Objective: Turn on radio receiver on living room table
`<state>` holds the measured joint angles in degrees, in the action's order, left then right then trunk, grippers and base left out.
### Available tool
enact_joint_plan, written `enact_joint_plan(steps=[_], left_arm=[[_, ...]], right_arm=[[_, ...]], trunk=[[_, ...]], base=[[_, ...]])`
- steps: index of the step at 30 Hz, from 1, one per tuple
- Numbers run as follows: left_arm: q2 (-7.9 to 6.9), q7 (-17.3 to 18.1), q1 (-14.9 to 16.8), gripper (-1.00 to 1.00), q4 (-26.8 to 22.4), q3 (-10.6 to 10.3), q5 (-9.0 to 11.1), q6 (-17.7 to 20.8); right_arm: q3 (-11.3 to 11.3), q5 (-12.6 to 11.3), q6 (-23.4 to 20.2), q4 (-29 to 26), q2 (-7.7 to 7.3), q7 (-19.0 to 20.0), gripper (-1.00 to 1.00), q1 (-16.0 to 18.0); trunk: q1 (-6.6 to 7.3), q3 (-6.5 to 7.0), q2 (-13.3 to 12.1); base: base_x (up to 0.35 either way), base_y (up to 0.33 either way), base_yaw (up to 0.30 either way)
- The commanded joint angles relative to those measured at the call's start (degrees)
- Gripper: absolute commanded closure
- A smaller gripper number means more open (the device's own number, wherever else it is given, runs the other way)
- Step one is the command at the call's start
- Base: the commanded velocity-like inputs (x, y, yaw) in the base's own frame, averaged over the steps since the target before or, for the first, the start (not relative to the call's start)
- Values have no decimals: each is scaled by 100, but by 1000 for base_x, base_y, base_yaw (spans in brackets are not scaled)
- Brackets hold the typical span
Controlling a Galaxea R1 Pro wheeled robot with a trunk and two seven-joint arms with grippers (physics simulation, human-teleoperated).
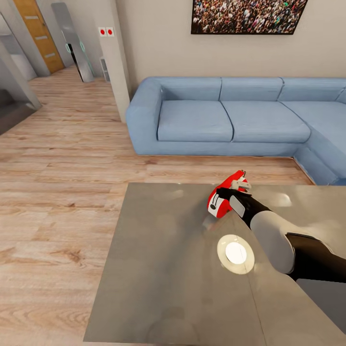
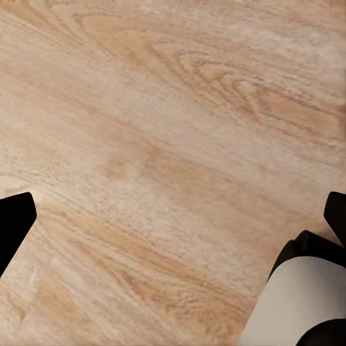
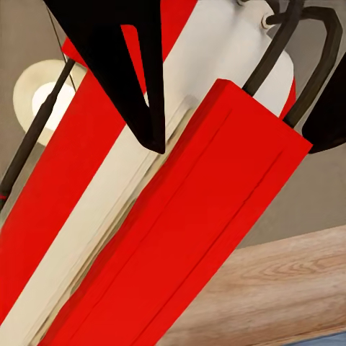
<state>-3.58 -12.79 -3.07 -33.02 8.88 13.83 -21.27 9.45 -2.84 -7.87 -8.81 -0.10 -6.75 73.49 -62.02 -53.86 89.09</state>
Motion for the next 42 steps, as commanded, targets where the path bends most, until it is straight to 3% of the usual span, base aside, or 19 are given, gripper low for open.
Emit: enact_joint_plan(steps=[1, 34, 42], left_arm=[[-1, 2, 0, -100, -1, 0, -1, 0], [-10, -39, 0, -100, 6, 0, -18, 0], [-4, -37, 0, -100, 12, 0, -20, 0]], right_arm=[[1, 10, 0, 2, 0, -1, 100, 1], [5, 3, -4, 2, -3, -1, 100, 2], [4, 3, -4, 2, -4, -1, 100, -1]], trunk=[[22, 18, -40], [747, 610, -1364], [922, 754, -1685]], base=[[0, 0, 0], [-1, 0, 0], [-232, 0, 0]])
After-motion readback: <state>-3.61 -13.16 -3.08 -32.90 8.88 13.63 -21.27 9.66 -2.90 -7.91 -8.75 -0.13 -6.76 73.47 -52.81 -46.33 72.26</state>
